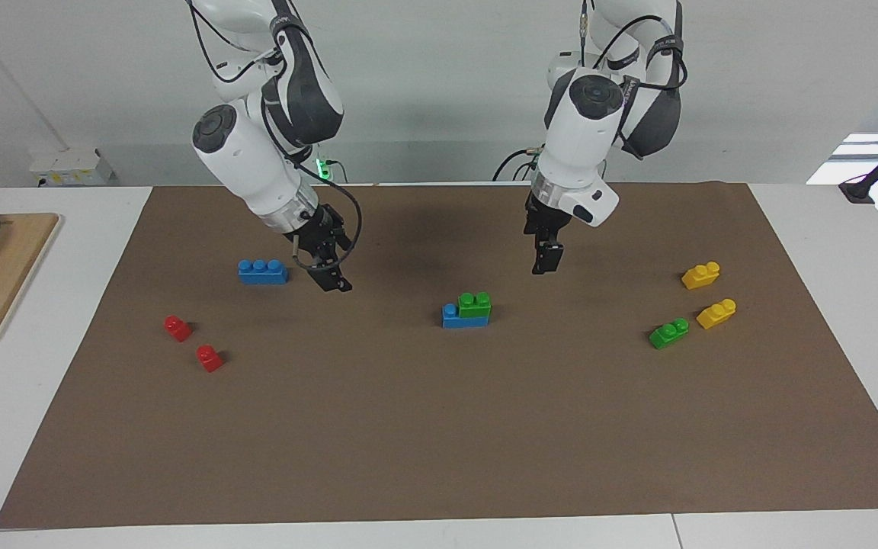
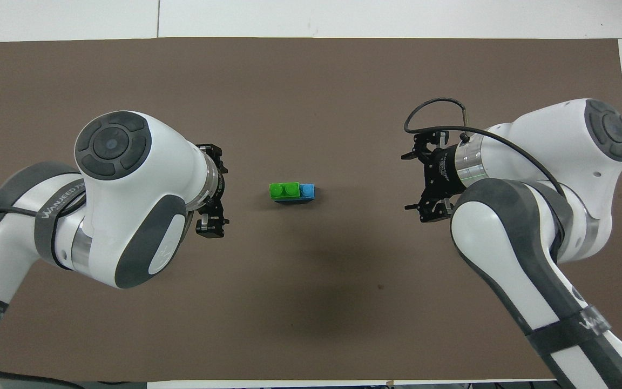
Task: Remove green block with left arm and hold with right
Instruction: 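Move both grippers toward the green-and-blue brick stack at center, then grasp the green end with the left gripper while the right gripper grasps blue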
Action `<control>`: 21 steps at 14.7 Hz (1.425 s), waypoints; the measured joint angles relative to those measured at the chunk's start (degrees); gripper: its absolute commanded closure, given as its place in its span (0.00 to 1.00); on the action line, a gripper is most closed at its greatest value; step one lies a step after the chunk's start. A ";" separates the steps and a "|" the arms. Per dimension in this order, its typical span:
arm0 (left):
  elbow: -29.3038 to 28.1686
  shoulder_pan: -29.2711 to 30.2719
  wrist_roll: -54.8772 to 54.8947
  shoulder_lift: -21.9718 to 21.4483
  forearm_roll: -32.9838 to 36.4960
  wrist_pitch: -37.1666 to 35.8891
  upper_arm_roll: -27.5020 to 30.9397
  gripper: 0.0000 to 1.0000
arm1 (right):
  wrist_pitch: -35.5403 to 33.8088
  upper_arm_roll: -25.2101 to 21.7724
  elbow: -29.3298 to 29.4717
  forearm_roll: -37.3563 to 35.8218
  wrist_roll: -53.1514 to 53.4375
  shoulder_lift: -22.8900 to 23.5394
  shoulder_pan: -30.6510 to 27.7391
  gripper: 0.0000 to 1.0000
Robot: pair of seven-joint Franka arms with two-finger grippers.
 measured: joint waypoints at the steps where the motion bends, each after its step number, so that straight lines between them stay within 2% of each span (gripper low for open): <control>1: 0.00 0.21 -1.37 0.93 0.00 1.45 0.14 0.00 | 1.03 -0.02 -0.29 0.33 0.07 0.46 0.38 0.01; 6: 0.02 -0.72 -3.38 5.24 0.00 5.12 -0.17 0.00 | 6.99 -0.03 -1.62 2.47 1.15 2.69 4.00 0.00; 13: 0.11 -4.23 -8.80 7.79 0.00 6.82 -0.42 0.00 | 11.86 -0.03 -1.96 2.57 2.27 5.76 8.05 0.00; 17: 2.60 -5.54 -12.54 12.17 0.38 6.88 -0.43 0.00 | 15.16 -0.03 -2.09 4.18 3.69 7.06 10.35 0.00; 21: 3.73 -5.54 -14.83 13.08 1.90 8.40 -0.33 0.00 | 17.30 -0.04 -2.22 4.84 3.82 8.06 12.64 0.00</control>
